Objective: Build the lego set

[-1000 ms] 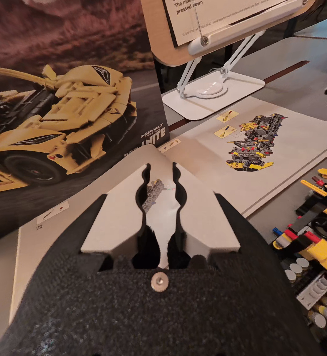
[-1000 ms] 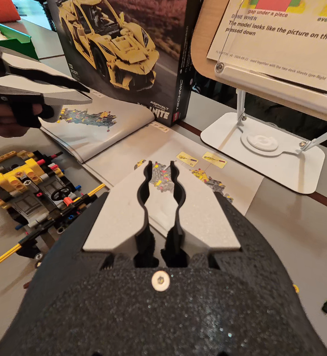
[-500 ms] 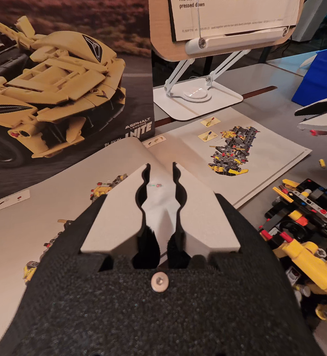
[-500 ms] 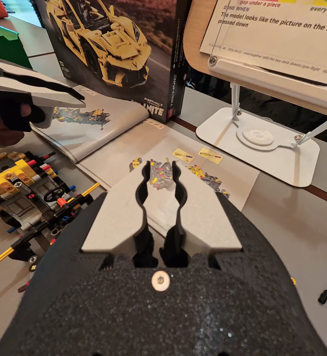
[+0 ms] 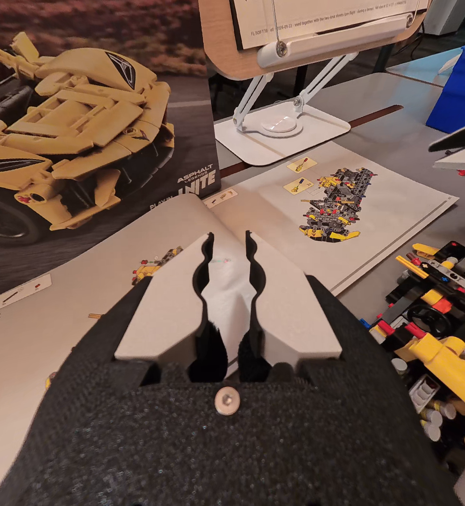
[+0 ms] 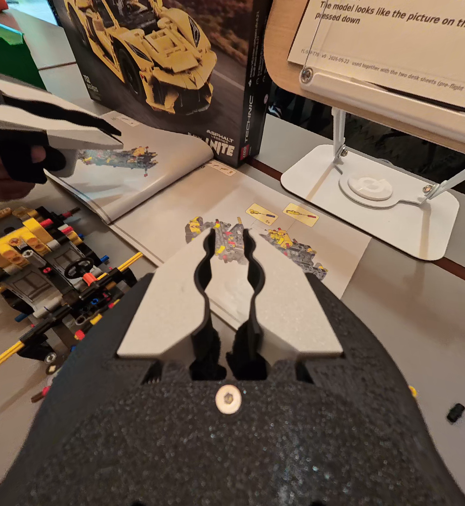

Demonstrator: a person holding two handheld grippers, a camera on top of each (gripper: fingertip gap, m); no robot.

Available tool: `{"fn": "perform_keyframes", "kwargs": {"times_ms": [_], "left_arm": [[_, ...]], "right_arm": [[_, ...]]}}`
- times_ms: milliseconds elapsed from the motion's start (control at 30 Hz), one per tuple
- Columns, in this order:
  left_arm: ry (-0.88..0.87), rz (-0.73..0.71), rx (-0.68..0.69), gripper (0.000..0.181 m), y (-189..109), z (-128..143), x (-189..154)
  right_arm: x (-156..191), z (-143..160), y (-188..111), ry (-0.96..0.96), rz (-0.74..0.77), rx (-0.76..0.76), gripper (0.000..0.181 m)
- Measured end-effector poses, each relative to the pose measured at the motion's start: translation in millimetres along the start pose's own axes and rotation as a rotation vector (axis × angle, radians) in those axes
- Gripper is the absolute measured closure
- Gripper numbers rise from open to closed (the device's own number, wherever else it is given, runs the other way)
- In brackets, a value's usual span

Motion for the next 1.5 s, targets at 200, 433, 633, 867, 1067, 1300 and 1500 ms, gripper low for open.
{"fn": "perform_keyframes", "kwargs": {"times_ms": [200, 433, 633, 867, 1067, 1300, 1500], "left_arm": [[-0.015, 0.017, 0.011, 0.158, 5.8, 2.6, 2.6], [-0.015, 0.041, 0.034, 0.158, 15.5, 5.5, 2.1], [0.017, 0.049, 0.027, 0.158, 25.5, 5.8, 0.9], [-0.112, 0.109, -0.008, 0.158, 25.6, -4.9, 1.5], [-0.119, 0.148, 0.005, 0.158, 21.6, -5.1, -8.4], [-0.045, 0.117, -0.019, 0.158, 13.9, -12.2, -12.0], [-0.015, 0.105, -0.01, 0.158, 12.0, -8.3, -14.0]], "right_arm": [[-13.3, 6.7, -8.3, -0.002, 0.038, 0.041, 0.164], [-20.0, 15.3, -7.0, 0.001, 0.052, 0.096, 0.164], [-26.6, 23.6, -5.5, 0.026, 0.063, 0.12, 0.165], [-31.0, 21.5, -8.5, 0.061, 0.087, 0.114, 0.159], [34.8, 8.0, -55.8, 0.068, -0.096, 0.117, 0.156], [165.6, 88.4, -120.1, 0.005, -0.403, 0.404, 0.158], [183.3, 115.6, -103.1, 0.015, -0.325, 0.525, 0.158]]}}
Point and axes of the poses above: each gripper's, where its closed fingertips meet, y out along the fingers, z out of its underside, x = y × z across the jaws, the point moved 1 cm from there along -y, back along the fingers, and after that the axes turned 6 degrees about -z, right-handed, at the moved point
